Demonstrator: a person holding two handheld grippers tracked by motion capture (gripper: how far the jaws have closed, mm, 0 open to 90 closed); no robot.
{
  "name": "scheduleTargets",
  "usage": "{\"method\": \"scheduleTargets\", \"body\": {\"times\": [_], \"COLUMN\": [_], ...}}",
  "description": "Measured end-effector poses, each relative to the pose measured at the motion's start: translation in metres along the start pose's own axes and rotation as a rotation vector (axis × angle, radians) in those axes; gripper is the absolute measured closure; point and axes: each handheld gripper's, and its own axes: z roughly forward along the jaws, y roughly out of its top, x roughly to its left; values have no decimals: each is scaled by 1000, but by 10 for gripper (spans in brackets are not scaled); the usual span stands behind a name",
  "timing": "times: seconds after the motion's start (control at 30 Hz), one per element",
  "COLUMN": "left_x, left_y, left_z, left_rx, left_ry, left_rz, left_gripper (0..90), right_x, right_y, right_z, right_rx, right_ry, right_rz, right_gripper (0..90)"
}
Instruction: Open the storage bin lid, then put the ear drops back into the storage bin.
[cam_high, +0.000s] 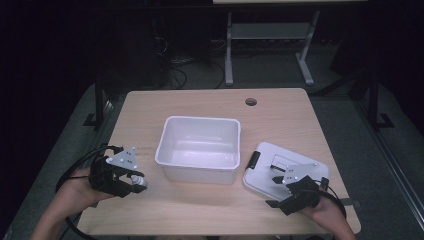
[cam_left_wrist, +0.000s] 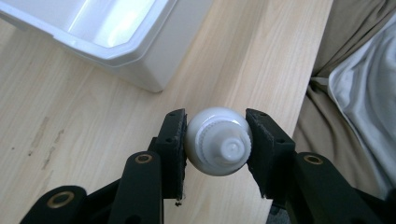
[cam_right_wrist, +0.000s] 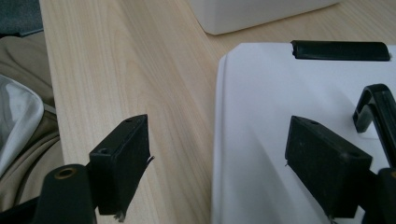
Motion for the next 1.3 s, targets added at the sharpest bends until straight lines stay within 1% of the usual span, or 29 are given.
{"method": "scheduleTargets", "body": {"times": [0.07,0.13,0.17,0.23,0.37,0.43,0.57,0.63,0.8,0.83,0.93,0.97,1.03,1.07,1.17,1.2,1.27,1.3], "left_x": [1,2,3,4,7,9,10,12,14,15,15,16,17,18,19,20,20,21], "left_y": [2,4,5,6,11,13,15,16,19,21,24,26,29,30,34,35,37,38], "left_z": [-2,-4,-5,-8,-12,-15,-17,-19,-20,-21,-24,-25,-27,-28,-29,-30,-30,-31], "left_rx": [8,6,-1,3,-1,4,1,-5,-8,-3,-6,-2,-5,-7,-7,-5,-15,-12], "left_ry": [1,-1,-1,5,2,4,6,3,5,7,9,11,13,13,16,18,17,20], "left_rz": [8,8,1,3,-4,5,-2,-9,-7,1,1,9,11,12,8,16,11,18], "left_gripper": [602,602,602,602,602,602,602,602,602,602,602,602,602,602,602,602,602,602], "right_x": [1,0,0,0,1,1,0,0,0,0,0,1,2,3,2,2,2,1], "right_y": [1,1,1,0,0,0,0,0,2,2,2,3,3,3,2,2,1,1], "right_z": [-1,-1,-1,-1,0,-1,-2,-1,2,3,4,3,2,1,-2,-2,-4,-4], "right_rx": [-3,-10,-10,-10,-2,-6,-22,-19,-17,-12,-7,-6,-8,-13,-15,-18,-20,-21], "right_ry": [-1,3,0,5,1,1,1,2,12,14,14,12,6,4,-3,-4,-6,-7], "right_rz": [0,2,3,11,-4,2,6,8,9,9,2,6,1,10,2,7,10,12], "right_gripper": [214,207,205,206,206,206,206,206,206,206,205,205,204,204,204,205,204,204]}}
